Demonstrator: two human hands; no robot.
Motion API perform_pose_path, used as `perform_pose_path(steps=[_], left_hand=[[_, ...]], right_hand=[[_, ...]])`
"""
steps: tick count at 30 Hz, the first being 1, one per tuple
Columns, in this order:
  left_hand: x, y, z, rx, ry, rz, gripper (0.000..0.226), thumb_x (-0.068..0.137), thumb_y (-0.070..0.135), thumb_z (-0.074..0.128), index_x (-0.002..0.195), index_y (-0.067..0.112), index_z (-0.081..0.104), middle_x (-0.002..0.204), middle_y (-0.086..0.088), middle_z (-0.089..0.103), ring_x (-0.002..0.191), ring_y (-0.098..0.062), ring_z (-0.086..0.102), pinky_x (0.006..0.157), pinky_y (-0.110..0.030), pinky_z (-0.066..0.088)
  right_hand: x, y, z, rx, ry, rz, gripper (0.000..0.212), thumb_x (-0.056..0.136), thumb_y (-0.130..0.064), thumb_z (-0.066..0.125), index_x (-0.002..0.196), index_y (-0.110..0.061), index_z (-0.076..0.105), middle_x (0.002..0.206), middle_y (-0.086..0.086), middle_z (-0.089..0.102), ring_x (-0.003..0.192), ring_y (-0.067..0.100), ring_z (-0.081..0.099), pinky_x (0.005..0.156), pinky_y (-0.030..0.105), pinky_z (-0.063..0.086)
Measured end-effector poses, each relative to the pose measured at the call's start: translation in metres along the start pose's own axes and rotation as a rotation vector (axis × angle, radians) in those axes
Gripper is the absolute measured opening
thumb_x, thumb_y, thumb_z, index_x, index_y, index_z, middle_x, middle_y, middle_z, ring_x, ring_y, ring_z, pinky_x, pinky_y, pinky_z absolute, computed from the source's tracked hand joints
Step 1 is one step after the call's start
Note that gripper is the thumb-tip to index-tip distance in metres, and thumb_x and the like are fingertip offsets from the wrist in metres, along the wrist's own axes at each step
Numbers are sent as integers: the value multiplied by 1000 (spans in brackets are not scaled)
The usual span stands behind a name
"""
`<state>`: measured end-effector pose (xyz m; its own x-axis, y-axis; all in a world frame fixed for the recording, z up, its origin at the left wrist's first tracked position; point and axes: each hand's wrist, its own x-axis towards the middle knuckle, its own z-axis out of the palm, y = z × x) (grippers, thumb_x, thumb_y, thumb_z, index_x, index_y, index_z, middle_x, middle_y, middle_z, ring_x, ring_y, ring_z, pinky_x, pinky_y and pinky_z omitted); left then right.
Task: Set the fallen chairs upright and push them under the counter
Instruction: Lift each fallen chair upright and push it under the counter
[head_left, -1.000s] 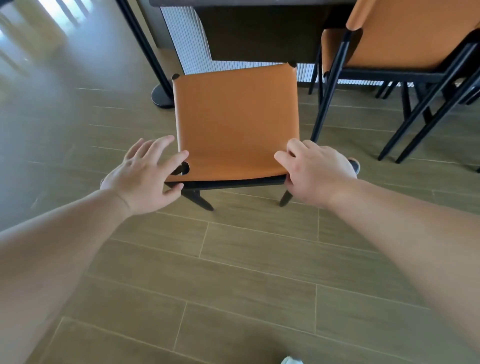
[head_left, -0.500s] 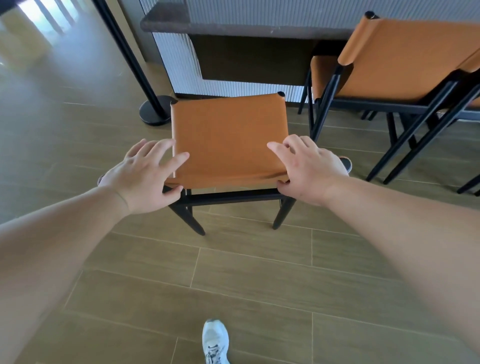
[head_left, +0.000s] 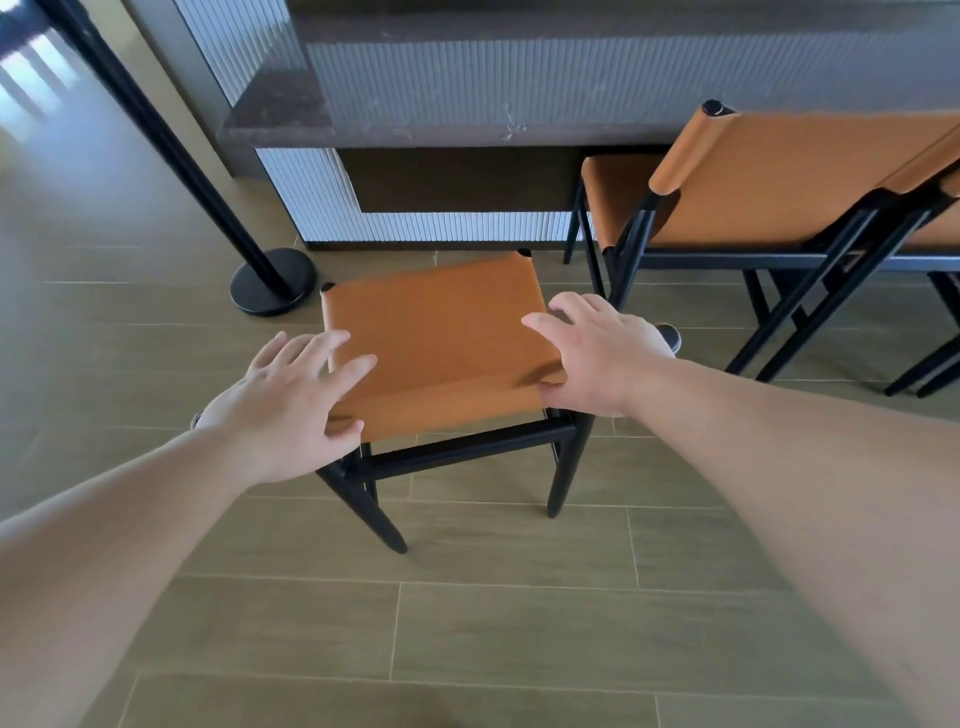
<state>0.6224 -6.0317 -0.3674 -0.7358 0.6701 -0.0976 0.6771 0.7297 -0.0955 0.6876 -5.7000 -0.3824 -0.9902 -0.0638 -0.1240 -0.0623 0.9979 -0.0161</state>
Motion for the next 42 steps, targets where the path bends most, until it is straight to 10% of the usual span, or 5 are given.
perform_pose_path(steps=[42], left_hand=[[85, -7, -23, 163, 156, 162, 65, 76, 61, 68, 117, 11, 64, 129, -18, 56, 123, -35, 51, 105, -66, 33]], right_hand=[[1, 39, -3, 92, 12, 278, 78, 77, -79, 46, 142, -40, 27, 137, -16, 41, 127, 11, 42, 80, 34, 47]])
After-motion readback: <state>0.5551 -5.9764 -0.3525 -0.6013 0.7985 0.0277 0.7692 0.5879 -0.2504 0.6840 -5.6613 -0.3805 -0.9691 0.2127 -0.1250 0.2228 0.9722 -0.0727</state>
